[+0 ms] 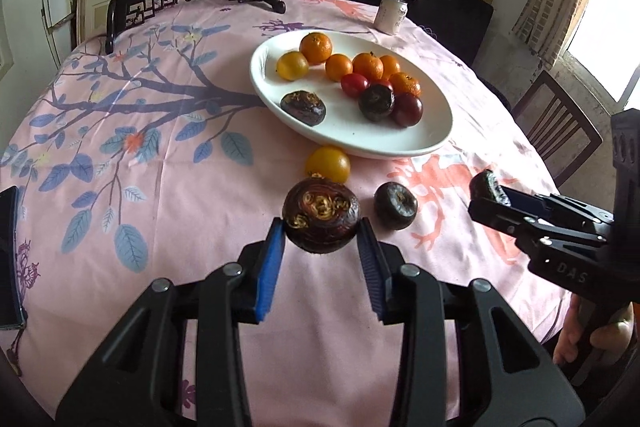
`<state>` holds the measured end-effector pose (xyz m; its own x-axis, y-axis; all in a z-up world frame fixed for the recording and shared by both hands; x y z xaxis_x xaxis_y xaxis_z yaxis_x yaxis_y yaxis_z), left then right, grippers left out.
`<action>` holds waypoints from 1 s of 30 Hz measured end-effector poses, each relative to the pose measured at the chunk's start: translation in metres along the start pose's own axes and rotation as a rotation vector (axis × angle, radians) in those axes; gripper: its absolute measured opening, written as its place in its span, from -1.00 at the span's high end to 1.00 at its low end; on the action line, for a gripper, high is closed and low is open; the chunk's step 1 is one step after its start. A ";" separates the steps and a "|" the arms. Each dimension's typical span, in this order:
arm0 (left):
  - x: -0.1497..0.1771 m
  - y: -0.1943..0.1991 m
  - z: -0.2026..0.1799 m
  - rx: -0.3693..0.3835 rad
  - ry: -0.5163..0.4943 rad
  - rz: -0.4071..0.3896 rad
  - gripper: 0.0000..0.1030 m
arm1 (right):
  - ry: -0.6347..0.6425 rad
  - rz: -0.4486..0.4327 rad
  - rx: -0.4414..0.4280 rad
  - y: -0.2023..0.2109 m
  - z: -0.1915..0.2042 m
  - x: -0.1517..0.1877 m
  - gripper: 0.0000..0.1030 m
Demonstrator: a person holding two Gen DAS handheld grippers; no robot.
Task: Organize fruits
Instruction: 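Grasp a dark dried fruit with the right tool while the left grasps another, then lower both dried fruits onto the white plate and open both tools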
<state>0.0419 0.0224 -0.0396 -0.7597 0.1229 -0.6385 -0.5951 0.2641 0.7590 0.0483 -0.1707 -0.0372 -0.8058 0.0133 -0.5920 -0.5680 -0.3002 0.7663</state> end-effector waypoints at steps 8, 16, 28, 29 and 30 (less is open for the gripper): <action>-0.034 0.007 -0.006 0.007 -0.036 -0.058 0.27 | 0.008 0.001 -0.010 -0.007 0.001 -0.015 0.19; -0.107 -0.037 0.000 -0.016 -0.048 -0.053 0.27 | 0.082 -0.009 -0.011 -0.030 0.010 -0.076 0.20; -0.150 -0.114 0.023 -0.030 0.001 0.058 0.17 | 0.135 0.008 0.085 -0.102 0.008 -0.136 -0.22; -0.151 -0.113 0.024 -0.033 0.006 0.052 -0.10 | 0.125 -0.001 0.094 -0.099 0.004 -0.136 -0.23; -0.152 -0.109 0.025 -0.031 0.016 0.037 -0.33 | 0.119 -0.002 0.099 -0.095 0.002 -0.136 -0.23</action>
<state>0.2291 -0.0013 -0.0283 -0.7852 0.1162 -0.6083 -0.5745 0.2301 0.7855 0.2121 -0.1424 -0.0292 -0.7822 -0.1012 -0.6147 -0.5883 -0.2049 0.7823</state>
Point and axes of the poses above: each gripper's, at about its wrist camera, not at the fingertips, and y roughly against the way its jaws point, z to its left, x to its underside, the point moved 1 cm from there along -y, roughly the way its jaws point, and after that the axes turned 5 degrees about -y, right-handed, at the moved point
